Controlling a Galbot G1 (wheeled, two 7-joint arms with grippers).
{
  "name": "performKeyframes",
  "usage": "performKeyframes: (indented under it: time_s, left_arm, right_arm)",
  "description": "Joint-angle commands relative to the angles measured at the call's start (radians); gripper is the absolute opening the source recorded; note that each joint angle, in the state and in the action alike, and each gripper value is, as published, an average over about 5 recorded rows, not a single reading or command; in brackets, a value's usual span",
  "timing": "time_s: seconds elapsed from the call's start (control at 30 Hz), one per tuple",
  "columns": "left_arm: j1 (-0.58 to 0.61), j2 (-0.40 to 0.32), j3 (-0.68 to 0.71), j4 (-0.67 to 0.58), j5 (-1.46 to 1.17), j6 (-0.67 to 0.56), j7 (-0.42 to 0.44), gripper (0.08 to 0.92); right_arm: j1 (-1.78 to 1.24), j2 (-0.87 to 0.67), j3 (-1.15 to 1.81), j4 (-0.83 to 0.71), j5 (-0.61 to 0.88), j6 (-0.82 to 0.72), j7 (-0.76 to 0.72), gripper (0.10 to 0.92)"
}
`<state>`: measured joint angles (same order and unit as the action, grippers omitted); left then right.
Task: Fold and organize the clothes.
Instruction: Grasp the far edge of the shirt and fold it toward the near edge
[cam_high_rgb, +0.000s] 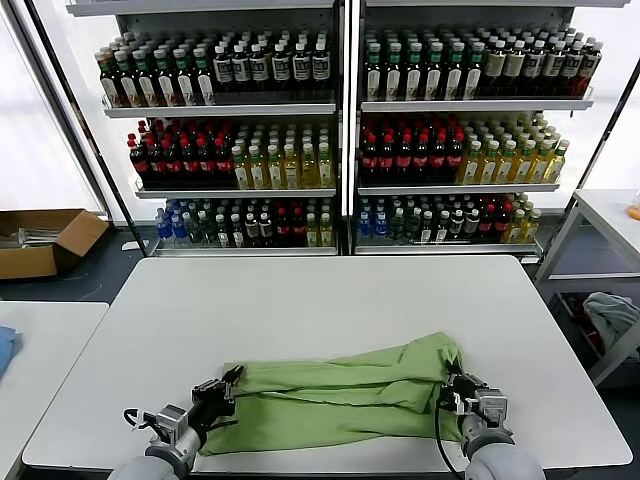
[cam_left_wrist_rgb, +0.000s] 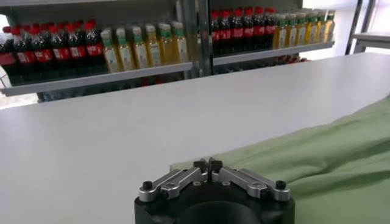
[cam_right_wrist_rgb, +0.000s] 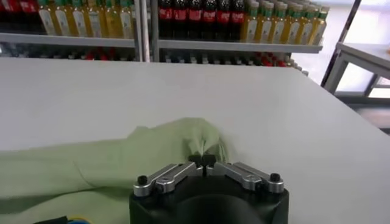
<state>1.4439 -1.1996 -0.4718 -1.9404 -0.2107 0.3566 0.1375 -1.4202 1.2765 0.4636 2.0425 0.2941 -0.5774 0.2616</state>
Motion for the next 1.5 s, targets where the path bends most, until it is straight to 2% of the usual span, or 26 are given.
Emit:
performKeyframes:
  time_s: [0.03, 0.37, 0.77, 0.87, 0.97, 1.13, 1.37, 1.5]
  left_arm:
    - [-0.002, -0.007, 0.004, 0.008, 0.026, -0.002, -0.001, 0.088]
    - [-0.020, -0.012, 0.005, 0.029, 0.038, -0.004, -0.002, 0.088]
    - [-0.020, -0.015, 0.002, -0.002, 0.038, -0.002, -0.009, 0.103]
    - [-0.017, -0.016, 0.003, -0.012, 0.037, 0.001, -0.013, 0.168]
    - [-0.016, -0.020, 0.004, -0.014, 0.039, 0.001, -0.018, 0.254]
    - [-0.008, -0.028, 0.001, -0.033, 0.049, 0.006, -0.029, 0.401]
    - [0.014, -0.038, -0.020, -0.123, 0.073, 0.044, -0.068, 0.601]
    - [0.029, -0.057, -0.029, -0.158, 0.073, 0.058, -0.086, 0.713]
  right_arm:
    - [-0.028, 0.010, -0.007, 0.023, -0.020, 0.000, 0.009, 0.106]
    - [-0.087, 0.005, 0.015, 0.140, -0.025, 0.000, 0.015, 0.106]
    - [-0.105, 0.022, -0.024, 0.067, -0.075, 0.002, 0.038, 0.106]
    - [-0.097, 0.019, -0.026, 0.049, -0.080, 0.000, 0.046, 0.107]
    - [-0.094, 0.019, -0.027, 0.038, -0.086, 0.000, 0.054, 0.149]
    - [-0.104, 0.019, -0.020, 0.058, -0.073, 0.000, 0.071, 0.295]
    - [-0.120, 0.003, 0.045, 0.238, -0.003, -0.001, 0.083, 0.494]
    - [-0.098, -0.003, 0.079, 0.293, 0.044, 0.000, 0.084, 0.607]
